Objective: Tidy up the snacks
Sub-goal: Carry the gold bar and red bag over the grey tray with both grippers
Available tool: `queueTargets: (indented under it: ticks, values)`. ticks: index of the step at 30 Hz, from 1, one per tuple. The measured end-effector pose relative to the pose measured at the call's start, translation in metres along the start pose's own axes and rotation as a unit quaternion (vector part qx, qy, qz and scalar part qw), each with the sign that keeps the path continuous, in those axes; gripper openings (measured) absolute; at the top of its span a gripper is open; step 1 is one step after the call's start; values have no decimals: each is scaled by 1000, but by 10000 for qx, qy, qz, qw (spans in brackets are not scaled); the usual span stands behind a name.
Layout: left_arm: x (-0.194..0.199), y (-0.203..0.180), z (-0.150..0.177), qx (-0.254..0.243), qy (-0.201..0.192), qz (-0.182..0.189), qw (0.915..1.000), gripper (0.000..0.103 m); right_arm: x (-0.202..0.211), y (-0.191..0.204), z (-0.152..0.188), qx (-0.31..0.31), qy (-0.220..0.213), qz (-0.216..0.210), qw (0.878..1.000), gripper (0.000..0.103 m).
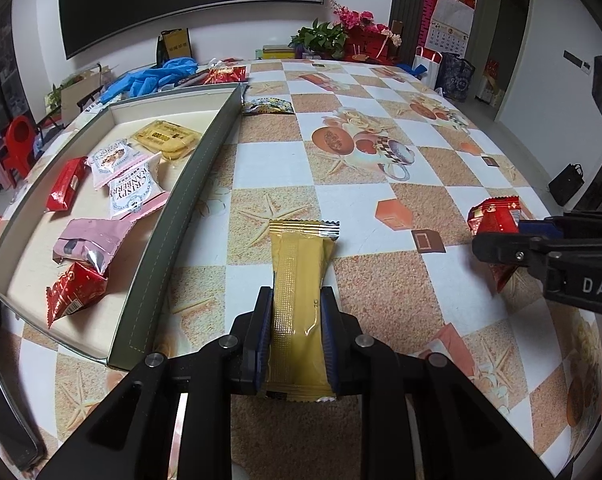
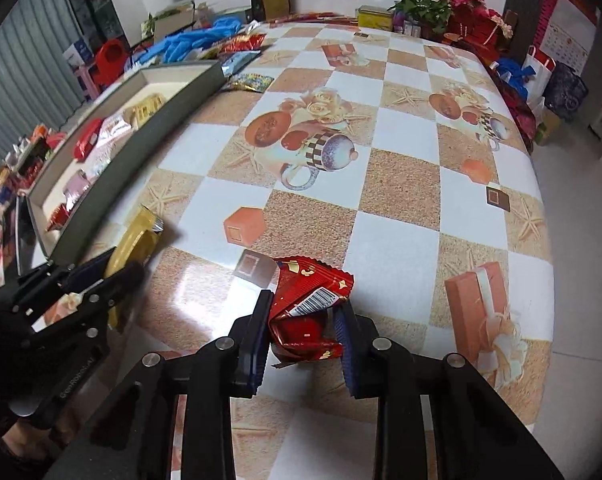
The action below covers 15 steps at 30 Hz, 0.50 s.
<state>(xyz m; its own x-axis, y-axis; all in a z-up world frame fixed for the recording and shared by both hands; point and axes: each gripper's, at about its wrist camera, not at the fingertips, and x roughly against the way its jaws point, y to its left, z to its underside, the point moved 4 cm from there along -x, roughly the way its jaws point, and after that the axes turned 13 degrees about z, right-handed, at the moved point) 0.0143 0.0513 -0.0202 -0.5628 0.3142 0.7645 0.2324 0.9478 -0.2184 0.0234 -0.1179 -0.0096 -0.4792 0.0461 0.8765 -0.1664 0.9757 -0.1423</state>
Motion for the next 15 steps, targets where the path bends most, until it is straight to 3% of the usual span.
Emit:
queueTargets:
  ticks: [15]
  values:
    - [29, 10, -20, 20, -294, -257, 9992, 24, 29, 33, -13, -96, -518, -336, 9980, 32]
